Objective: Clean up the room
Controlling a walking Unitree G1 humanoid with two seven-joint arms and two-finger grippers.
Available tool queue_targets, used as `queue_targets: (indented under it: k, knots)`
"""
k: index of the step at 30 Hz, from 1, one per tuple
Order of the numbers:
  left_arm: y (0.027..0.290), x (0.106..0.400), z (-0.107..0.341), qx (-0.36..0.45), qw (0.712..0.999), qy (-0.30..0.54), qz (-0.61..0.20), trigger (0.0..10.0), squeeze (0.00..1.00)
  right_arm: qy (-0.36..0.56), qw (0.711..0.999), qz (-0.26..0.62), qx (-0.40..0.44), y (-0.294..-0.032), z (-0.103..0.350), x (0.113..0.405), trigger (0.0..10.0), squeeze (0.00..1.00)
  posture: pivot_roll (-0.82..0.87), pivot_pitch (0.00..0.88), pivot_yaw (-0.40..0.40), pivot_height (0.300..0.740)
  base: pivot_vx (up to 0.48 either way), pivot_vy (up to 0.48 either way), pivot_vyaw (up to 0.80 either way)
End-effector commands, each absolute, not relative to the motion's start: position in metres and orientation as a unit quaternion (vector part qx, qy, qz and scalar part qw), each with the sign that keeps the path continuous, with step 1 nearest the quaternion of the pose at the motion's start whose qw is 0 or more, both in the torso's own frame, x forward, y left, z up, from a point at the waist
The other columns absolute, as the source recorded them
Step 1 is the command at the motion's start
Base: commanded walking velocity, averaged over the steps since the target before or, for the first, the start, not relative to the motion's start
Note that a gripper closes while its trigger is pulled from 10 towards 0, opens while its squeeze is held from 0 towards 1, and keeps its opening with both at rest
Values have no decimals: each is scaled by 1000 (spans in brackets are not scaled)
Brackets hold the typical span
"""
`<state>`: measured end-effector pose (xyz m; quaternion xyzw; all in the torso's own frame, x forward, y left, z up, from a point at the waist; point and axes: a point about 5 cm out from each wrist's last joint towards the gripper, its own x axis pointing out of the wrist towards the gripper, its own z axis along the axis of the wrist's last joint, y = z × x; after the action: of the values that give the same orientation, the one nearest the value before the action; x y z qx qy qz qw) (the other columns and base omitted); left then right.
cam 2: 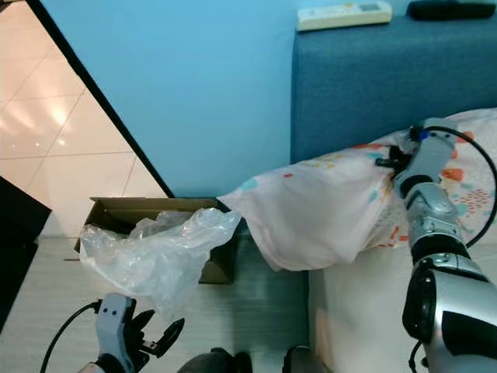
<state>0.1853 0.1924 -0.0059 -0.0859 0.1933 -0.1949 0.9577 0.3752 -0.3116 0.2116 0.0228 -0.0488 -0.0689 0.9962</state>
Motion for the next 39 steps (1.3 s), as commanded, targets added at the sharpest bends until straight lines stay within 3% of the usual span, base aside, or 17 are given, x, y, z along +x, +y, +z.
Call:
queue_targets:
  k: [1,21,39]
  knots:
    - [198,175,-12,-86,953,217,-190,10000,0,-116,990,-83,24,-320,242,375,10000,0,205,327,114,724,0,0,0]
    - [194,166,-4,-86,946,246,-194,10000,0,-199,959,-195,-43,-384,307,338,10000,0,188,321,123,724,0,0,0]
    - [192,163,-2,-85,942,256,-199,10000,0,-230,944,-223,-75,-397,336,325,10000,0,187,323,128,724,0,0,0]
